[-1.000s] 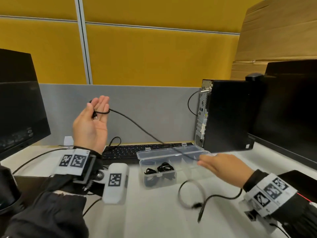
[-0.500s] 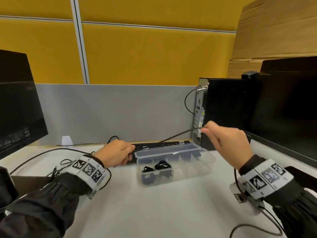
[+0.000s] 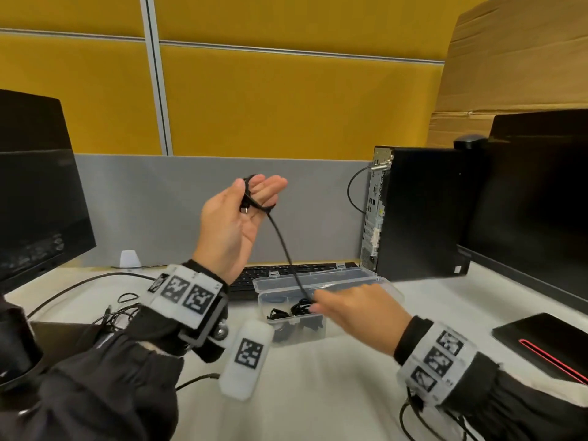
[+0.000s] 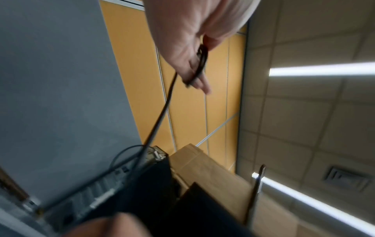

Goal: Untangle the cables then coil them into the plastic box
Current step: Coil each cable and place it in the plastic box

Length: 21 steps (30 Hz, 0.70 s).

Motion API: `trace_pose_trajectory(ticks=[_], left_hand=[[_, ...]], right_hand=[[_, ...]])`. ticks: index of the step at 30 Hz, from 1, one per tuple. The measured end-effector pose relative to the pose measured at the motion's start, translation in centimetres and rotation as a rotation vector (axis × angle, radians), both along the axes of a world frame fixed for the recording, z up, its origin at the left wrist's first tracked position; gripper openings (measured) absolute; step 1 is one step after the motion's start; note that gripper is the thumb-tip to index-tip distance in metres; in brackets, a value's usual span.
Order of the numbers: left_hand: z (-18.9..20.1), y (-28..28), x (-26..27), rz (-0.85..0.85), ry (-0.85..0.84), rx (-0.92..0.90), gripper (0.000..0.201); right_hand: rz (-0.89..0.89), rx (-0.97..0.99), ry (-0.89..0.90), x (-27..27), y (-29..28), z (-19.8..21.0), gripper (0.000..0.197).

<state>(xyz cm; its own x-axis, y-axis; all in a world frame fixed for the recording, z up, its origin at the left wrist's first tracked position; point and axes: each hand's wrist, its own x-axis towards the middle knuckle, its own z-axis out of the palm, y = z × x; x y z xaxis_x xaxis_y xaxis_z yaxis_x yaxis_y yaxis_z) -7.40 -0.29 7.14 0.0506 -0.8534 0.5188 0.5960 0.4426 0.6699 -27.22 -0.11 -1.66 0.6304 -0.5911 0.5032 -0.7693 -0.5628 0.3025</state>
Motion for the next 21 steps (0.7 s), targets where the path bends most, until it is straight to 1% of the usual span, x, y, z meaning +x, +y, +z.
trace_pose_trajectory(ticks=[1,2,3,4,5,6,7,8,10,11,12,13,14,15,17,18,19,20,21], left_hand=[[-0.3,-0.6,-0.3,0.107,-0.054,-0.011,0.031],[-0.8,-1.1,-0.5,0.250,-0.196,-0.054,0.028],[-1.5,-1.7,-0.3,0.427,-0.436,-0.137,0.026],[-2.3,-2.1,0.0,0.577,-0.740,-0.229,0.024],[-3.0,-2.2,0.5,0.652,-1.047,-0.281,0.023],[-3.6,-2.2,1.0,0.652,-1.284,-0.271,0.025],[-4.0,-2.0,1.3,0.580,-1.409,-0.228,0.029],[-4.2,-1.5,1.4,0.425,-1.411,-0.155,0.034],[-4.1,0.2,1.1,-0.004,-1.239,0.022,0.046],[-3.8,1.1,0.8,-0.184,-1.134,0.084,0.049],[-3.5,1.9,0.5,-0.309,-1.019,0.107,0.047],[-3.2,2.5,0.2,-0.376,-0.889,0.103,0.040],[-2.7,3.0,-0.1,-0.389,-0.752,0.097,0.033],[-2.2,3.1,-0.3,-0.367,-0.602,0.097,0.030],[-1.3,2.7,-0.4,-0.309,-0.286,0.101,0.030],[-1.0,2.3,-0.4,-0.277,-0.167,0.087,0.031],[-0.9,1.7,-0.5,-0.228,-0.100,0.068,0.033],[-0.9,1.1,-0.7,-0.158,-0.094,0.045,0.036],[-1.1,0.5,-1.1,-0.081,-0.129,0.024,0.037]], right_hand=[[0.067,-0.073,0.000,0.8,0.6,-0.1,0.041],[0.137,-0.134,-0.012,1.4,1.0,0.0,0.037],[0.192,-0.183,-0.042,1.6,1.3,0.5,0.036],[0.232,-0.224,-0.093,1.7,1.6,1.5,0.036],[0.247,-0.267,-0.168,1.5,1.7,2.4,0.038],[0.247,-0.326,-0.243,1.0,1.5,3.4,0.042],[0.229,-0.358,-0.297,0.5,1.3,4.5,0.045],[0.205,-0.355,-0.328,0.0,1.0,5.2,0.047],[0.163,-0.292,-0.381,-0.7,0.2,5.8,0.045],[0.148,-0.241,-0.411,-0.8,-0.2,5.8,0.043],[0.131,-0.179,-0.432,-0.7,-0.6,5.7,0.040],[0.112,-0.105,-0.438,-0.5,-1.1,5.3,0.038],[0.100,-0.004,-0.429,-0.3,-1.4,4.9,0.036],[0.105,0.123,-0.419,0.0,-1.5,4.5,0.031],[0.130,0.366,-0.399,0.8,-1.1,3.5,0.021],[0.135,0.459,-0.378,1.2,-0.6,3.1,0.019],[0.146,0.532,-0.354,1.7,0.0,2.8,0.018],[0.160,0.591,-0.337,2.2,0.5,2.6,0.018],[0.184,0.638,-0.333,2.7,1.2,2.5,0.018]])
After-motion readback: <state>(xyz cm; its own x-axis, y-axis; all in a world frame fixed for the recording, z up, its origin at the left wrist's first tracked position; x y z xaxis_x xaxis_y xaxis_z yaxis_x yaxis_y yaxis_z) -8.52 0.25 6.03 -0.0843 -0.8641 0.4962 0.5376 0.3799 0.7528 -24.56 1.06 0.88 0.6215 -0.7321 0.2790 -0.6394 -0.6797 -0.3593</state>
